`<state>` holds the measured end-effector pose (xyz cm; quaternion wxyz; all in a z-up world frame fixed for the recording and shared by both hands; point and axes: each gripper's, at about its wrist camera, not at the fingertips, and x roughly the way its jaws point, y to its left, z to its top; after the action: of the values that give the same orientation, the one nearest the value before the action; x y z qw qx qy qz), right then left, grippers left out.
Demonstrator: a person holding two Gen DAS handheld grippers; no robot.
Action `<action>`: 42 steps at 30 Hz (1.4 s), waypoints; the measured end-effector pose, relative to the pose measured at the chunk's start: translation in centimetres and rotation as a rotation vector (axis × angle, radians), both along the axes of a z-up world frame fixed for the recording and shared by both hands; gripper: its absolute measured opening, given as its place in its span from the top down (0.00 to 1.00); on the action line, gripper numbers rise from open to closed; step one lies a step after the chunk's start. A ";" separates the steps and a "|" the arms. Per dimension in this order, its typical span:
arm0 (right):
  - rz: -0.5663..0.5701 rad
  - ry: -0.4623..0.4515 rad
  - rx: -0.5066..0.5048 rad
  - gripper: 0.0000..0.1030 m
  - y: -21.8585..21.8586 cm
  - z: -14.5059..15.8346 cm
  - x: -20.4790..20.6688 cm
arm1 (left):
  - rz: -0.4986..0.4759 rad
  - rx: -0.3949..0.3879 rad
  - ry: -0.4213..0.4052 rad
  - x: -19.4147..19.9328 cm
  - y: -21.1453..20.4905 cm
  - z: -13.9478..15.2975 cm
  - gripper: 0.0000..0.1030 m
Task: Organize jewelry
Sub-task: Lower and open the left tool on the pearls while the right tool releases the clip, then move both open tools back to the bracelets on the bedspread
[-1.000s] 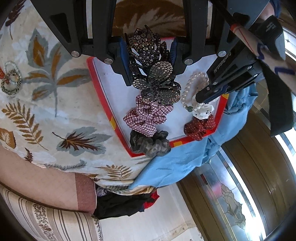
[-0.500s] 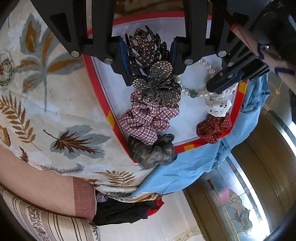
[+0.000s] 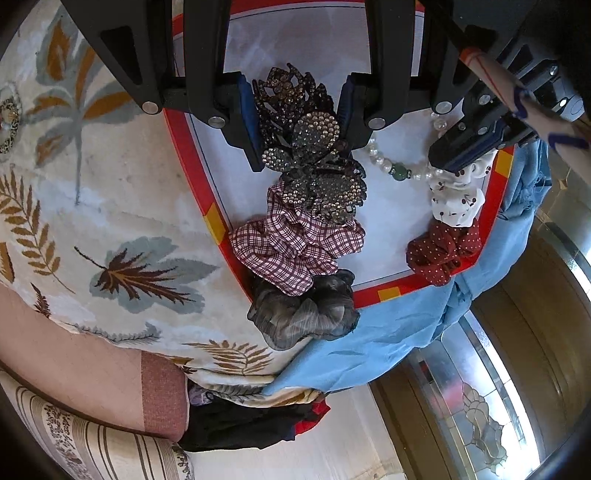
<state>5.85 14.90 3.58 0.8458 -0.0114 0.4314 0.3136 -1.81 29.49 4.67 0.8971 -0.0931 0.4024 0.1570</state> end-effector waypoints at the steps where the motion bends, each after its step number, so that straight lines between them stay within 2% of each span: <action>1: 0.001 -0.001 -0.001 0.62 0.0 0.0 0.0 | 0.001 0.001 0.000 0.0 0.0 0.0 0.91; 15: 0.004 0.016 -0.006 0.59 -0.5 0.0 -0.2 | 0.004 -0.001 -0.002 0.0 0.1 0.0 0.91; 22: 0.011 0.010 0.006 0.50 -0.8 0.5 -0.8 | 0.011 0.003 -0.008 -0.1 0.1 0.2 0.91; 27: 0.014 0.005 0.015 0.49 -1.0 1.1 -1.2 | 0.007 0.001 -0.013 -0.1 0.1 0.4 0.90; 29: 0.015 0.005 0.020 0.49 -1.1 1.3 -1.4 | 0.009 0.005 -0.017 -0.2 0.0 0.5 0.82; 33: 0.015 -0.003 0.027 0.49 -1.3 1.8 -1.7 | 0.013 0.008 -0.023 -0.4 -0.1 0.7 0.78; 36: 0.011 -0.008 0.032 0.48 -1.7 2.2 -1.8 | 0.019 0.009 -0.027 -0.5 -0.1 0.8 0.66; 42: -0.003 -0.012 0.058 0.47 -3.1 3.1 -2.2 | 0.027 0.010 -0.040 -0.7 -0.1 1.3 0.58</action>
<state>3.67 11.78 6.67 0.8488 0.0122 0.4171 0.3247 -2.52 29.44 5.93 0.9033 -0.0971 0.3822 0.1690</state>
